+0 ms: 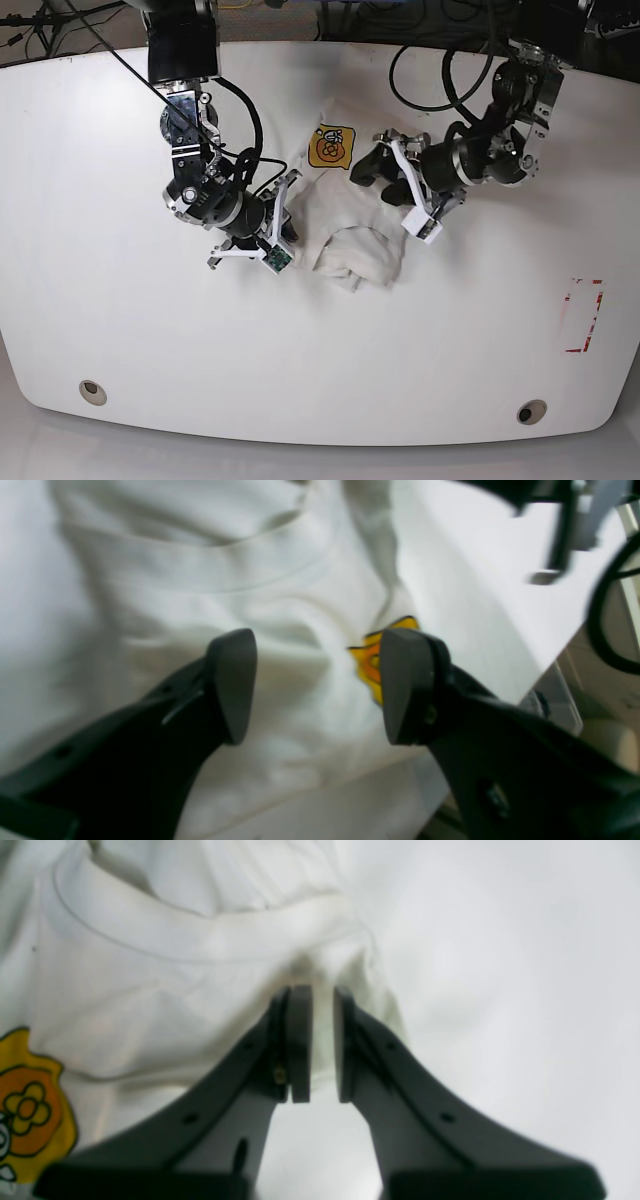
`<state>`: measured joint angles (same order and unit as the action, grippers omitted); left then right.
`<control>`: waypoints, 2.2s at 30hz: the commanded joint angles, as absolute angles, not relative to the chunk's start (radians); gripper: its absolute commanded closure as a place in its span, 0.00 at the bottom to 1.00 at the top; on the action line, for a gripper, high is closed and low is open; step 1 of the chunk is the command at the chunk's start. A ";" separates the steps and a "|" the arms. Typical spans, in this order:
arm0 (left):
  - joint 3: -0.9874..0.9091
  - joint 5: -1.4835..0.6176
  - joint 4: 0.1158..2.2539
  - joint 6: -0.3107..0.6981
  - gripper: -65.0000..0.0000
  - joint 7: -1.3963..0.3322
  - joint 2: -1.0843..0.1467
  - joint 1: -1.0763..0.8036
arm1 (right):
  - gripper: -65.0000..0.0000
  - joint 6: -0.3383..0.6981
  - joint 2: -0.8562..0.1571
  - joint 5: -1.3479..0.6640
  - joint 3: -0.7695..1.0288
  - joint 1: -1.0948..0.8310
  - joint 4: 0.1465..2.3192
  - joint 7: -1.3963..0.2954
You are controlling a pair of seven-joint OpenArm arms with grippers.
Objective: Fold the T-shirt properly
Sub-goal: 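Grasp the bundle near the yellow graphic with the left gripper, then lift the shirt bundle with the left gripper and carry it off the table edge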
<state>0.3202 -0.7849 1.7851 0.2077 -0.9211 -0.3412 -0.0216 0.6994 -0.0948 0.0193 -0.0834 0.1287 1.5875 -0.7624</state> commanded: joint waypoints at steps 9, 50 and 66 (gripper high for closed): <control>0.340 -0.676 1.791 0.214 0.44 -0.912 -0.329 -0.077 | 0.89 0.698 -0.124 0.010 -0.081 0.216 1.299 -0.559; 0.309 -0.618 1.863 0.047 0.43 -0.814 -0.271 0.056 | 0.53 0.698 -0.128 0.010 0.065 0.265 1.692 -0.839; 0.605 -0.165 1.744 -0.303 0.43 -0.647 -0.137 0.059 | 0.34 0.698 -0.136 0.010 0.157 0.203 1.739 -0.843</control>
